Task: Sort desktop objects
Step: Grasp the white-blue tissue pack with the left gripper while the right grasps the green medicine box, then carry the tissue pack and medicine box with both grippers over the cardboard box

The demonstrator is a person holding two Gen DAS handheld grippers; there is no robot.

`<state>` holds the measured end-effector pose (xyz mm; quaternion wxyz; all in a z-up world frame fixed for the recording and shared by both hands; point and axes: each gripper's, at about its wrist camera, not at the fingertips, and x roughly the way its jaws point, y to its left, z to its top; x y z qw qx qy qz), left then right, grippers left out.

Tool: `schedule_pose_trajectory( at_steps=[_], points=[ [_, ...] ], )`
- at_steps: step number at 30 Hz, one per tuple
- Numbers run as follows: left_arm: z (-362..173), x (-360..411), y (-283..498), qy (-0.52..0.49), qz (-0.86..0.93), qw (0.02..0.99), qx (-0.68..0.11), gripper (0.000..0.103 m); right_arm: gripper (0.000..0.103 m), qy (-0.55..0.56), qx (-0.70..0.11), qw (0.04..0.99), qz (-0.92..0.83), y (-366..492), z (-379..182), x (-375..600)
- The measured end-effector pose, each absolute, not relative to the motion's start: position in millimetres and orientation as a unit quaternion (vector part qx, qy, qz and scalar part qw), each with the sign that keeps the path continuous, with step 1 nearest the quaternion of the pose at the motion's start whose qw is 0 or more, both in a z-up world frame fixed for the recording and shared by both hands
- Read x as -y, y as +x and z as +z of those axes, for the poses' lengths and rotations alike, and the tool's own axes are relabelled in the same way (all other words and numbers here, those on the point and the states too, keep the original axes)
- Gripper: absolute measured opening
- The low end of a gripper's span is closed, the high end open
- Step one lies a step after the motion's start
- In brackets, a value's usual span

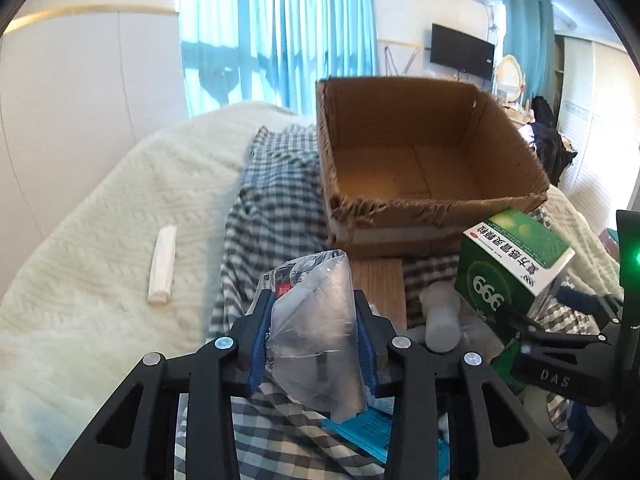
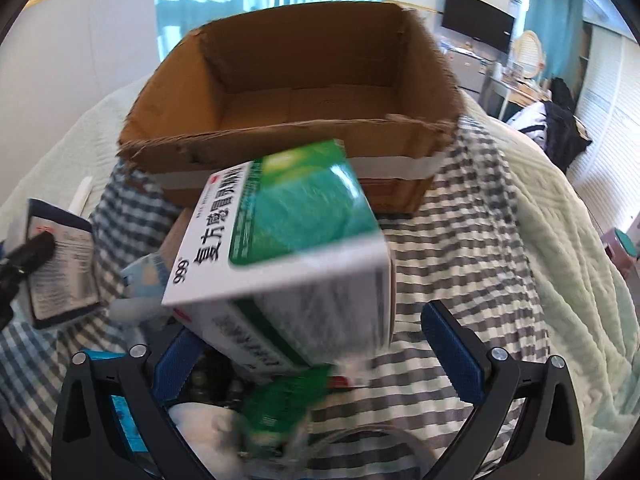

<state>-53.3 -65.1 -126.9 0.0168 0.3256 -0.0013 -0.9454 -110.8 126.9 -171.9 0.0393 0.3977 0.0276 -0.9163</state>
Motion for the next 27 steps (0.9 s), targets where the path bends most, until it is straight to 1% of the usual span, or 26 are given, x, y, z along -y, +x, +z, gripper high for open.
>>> schedule_pose_trajectory(
  at_steps=[1, 6, 12, 19, 22, 23, 24, 27],
  points=[
    [-124.6, 63.7, -51.0, 0.321, -0.947, 0.015, 0.0, 0.037, 0.085, 0.399, -0.021, 0.044, -0.916, -111.0, -172.0, -127.6],
    [-107.1, 56.4, -38.2, 0.282, -0.96, 0.004, 0.002, 0.037, 0.083, 0.382, 0.014, 0.063, -0.922, -102.4, -158.2, -141.8],
    [-83.9, 39.7, -21.9, 0.231, -0.973, 0.004, 0.027, 0.036, 0.082, 0.353, 0.022, 0.079, -0.932, -86.4, -136.9, -150.8],
    [-51.2, 28.1, -8.1, 0.191, -0.981, -0.014, 0.019, 0.036, 0.081, 0.323, 0.035, 0.092, -0.941, -64.7, -113.8, -161.7],
    [-38.9, 23.0, -5.0, 0.175, -0.984, -0.013, 0.028, 0.036, 0.08, 0.305, 0.043, 0.093, -0.947, -54.3, -100.2, -166.7],
    [-35.6, 20.5, -4.3, 0.168, -0.985, -0.01, 0.036, 0.036, 0.059, 0.296, 0.05, 0.095, -0.949, -50.7, -95.6, -168.8],
    [-32.7, 17.8, -3.3, 0.163, -0.986, -0.008, 0.043, 0.036, 0.024, 0.291, 0.055, 0.092, -0.951, -48.5, -92.0, -171.5],
    [-22.2, 13.7, -2.2, 0.15, -0.988, -0.016, 0.045, 0.036, 0.024, 0.286, 0.053, 0.097, -0.952, -45.1, -87.0, -173.9]
  ],
)
